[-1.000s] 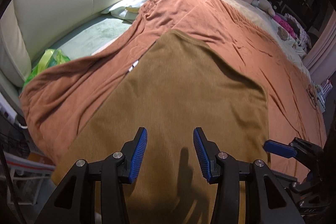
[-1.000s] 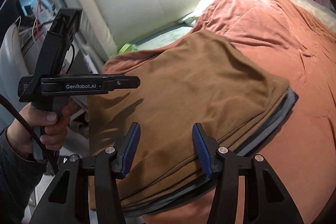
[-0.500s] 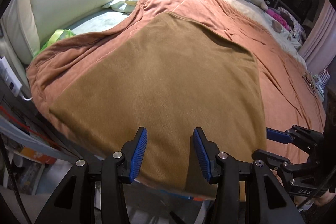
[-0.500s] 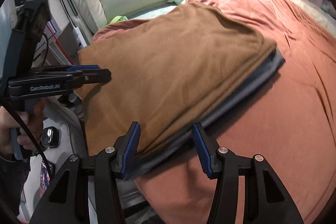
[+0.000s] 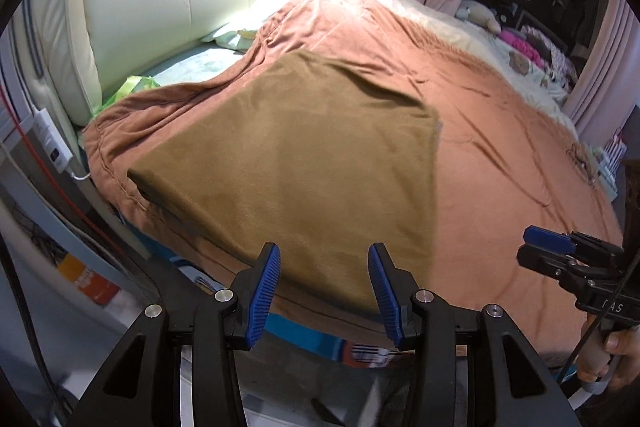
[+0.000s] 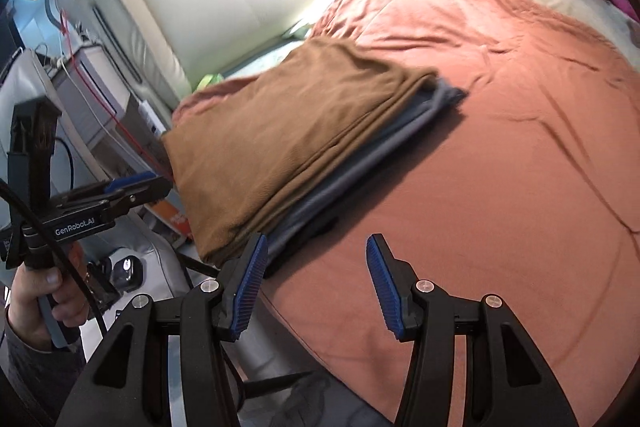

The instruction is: Fold small clothes

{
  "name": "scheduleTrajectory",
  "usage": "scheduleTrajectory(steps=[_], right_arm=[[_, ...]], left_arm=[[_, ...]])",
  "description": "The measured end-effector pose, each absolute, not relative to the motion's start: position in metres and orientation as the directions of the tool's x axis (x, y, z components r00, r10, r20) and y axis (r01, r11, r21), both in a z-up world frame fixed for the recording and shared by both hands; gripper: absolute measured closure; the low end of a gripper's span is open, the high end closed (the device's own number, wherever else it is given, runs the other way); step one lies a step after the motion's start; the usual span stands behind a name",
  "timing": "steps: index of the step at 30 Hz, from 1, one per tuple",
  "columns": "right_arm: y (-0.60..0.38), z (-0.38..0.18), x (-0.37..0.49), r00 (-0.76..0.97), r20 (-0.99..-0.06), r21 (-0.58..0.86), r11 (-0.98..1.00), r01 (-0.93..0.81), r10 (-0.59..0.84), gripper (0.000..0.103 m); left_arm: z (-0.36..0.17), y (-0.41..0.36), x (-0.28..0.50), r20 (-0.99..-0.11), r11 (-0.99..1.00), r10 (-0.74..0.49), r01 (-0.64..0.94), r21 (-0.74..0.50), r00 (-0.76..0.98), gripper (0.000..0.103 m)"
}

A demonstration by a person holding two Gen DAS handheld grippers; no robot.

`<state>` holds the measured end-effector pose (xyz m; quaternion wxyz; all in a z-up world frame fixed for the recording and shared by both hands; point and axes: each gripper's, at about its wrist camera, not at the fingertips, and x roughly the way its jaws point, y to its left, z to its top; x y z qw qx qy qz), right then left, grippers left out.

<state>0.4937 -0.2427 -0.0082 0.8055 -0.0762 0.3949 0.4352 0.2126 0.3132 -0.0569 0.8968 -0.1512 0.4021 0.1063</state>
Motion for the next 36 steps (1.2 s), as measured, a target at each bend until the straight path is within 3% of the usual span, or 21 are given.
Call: scheduleTrajectory(steps=[2,4,6,10,17,19,24,26,27,36], right_arm=[[-0.265,0.004,0.488,0.335,-0.685,0.214,0.618,-0.757,0.648,0.054],[-0.284,0.013,0.481,0.357,-0.669,0.208,0.626,-0.751,0.651,0.053],[-0.306,0.023,0.473,0.392,-0.652,0.192,0.641,-0.743,0.649,0.047],[-0.342,0.039,0.448,0.429,-0.618,0.18,0.65,-0.738,0.659,0.044],[-0.402,0.057,0.399,0.527,-0.566,0.136,0.702,-0.699,0.634,0.028],[-0.42,0.061,0.384,0.551,-0.546,0.129,0.713,-0.689,0.631,0.023],[-0.455,0.065,0.348,0.608,-0.514,0.094,0.744,-0.662,0.605,0.017],[-0.468,0.066,0.334,0.626,-0.497,0.088,0.753,-0.652,0.601,0.002],[-0.473,0.067,0.33,0.634,-0.489,0.087,0.757,-0.648,0.599,0.0],[-0.517,0.058,0.276,0.697,-0.436,0.083,0.797,-0.599,0.569,0.0]], left_arm=[[-0.048,0.299,0.207,-0.74,0.936,0.085,-0.308,-0.17,0.667,0.054],[-0.038,0.284,0.202,-0.725,0.94,0.098,-0.303,-0.158,0.682,0.047],[-0.027,0.267,0.195,-0.701,0.944,0.099,-0.289,-0.158,0.706,0.044],[-0.008,0.234,0.181,-0.664,0.957,0.095,-0.252,-0.145,0.741,0.037],[0.015,0.182,0.152,-0.618,0.975,0.086,-0.195,-0.11,0.781,0.032],[0.019,0.169,0.142,-0.604,0.977,0.085,-0.186,-0.106,0.793,0.023],[0.026,0.138,0.117,-0.56,0.982,0.066,-0.154,-0.11,0.826,0.013],[0.028,0.127,0.107,-0.541,0.983,0.062,-0.144,-0.111,0.838,0.006],[0.028,0.121,0.101,-0.53,0.984,0.06,-0.14,-0.113,0.846,0.0],[0.025,0.082,0.064,-0.495,0.987,0.024,-0.099,-0.126,0.869,0.0]])
